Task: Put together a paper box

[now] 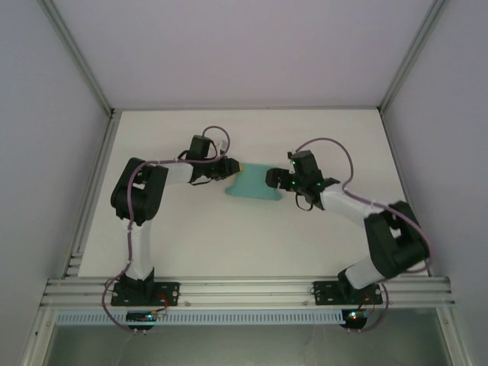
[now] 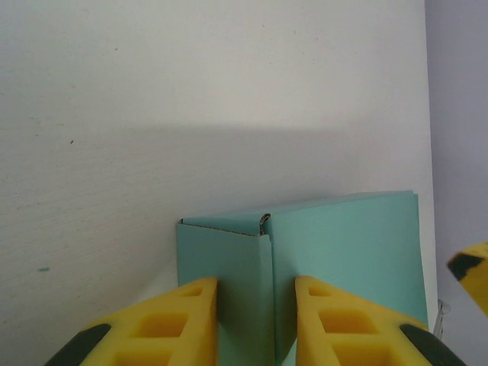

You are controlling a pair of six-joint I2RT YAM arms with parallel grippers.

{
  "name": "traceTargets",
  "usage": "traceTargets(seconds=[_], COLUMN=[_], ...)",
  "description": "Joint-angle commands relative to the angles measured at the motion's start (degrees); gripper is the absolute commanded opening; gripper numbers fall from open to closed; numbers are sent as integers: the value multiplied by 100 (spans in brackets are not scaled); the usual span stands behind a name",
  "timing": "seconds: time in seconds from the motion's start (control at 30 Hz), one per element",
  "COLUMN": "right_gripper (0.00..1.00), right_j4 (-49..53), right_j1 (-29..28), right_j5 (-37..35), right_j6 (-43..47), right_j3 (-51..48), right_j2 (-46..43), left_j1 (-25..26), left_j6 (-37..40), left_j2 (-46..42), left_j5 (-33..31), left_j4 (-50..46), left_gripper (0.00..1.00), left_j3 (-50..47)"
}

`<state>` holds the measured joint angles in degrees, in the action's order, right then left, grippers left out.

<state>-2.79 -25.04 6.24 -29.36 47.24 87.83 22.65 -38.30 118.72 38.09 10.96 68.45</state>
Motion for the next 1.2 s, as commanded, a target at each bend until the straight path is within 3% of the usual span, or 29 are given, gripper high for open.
traceTargets(seconds=[0.0, 0.07, 0.13, 0.2, 0.27, 0.33, 0.4, 0.53, 0.63, 0.73, 0.93, 1.17], right_gripper=[74, 65, 46, 41, 30, 29, 38, 83, 94, 99, 99, 89], right_j4=[-27, -180, -166, -65, -160, -259, -253, -77, 27, 229, -145, -1091], right_j1=[170, 243, 279, 290, 286, 289, 295, 367, 390, 399, 496, 520], right_j5=[775, 838, 813, 936, 1038, 1045, 907, 993, 1204, 1381, 1979, 2871], right_j6=[-265, -237, -216, -151, -170, -279, -280, -370, -501, -583, -1001, -1658], right_j3=[241, 221, 243, 294, 249, 192, 152, 154, 197, 366, 464, 640], right_j2=[512, 668, 781, 907, 964, 902, 755, 470, 449, 629, 1044, 1573], left_j1=[15, 6, 0, -14, -24, -41, -59, -163, -264, -270, -358, -376], left_j6=[158, 148, 142, 124, 113, 104, 113, 41, -63, -26, -166, -144], left_j2=[521, 534, 564, 599, 626, 635, 635, 661, 720, 732, 791, 750], left_j5=[-779, -754, -707, -605, -558, -580, -600, -434, -232, -198, 13, 72], left_j4=[-931, -894, -868, -791, -723, -725, -714, -511, -310, -282, 17, 122], left_gripper=[25, 25, 25, 25, 25, 21, 20, 19, 18, 17, 14, 14], left_j3=[-378, -385, -388, -406, -436, -451, -492, -634, -725, -721, -849, -919])
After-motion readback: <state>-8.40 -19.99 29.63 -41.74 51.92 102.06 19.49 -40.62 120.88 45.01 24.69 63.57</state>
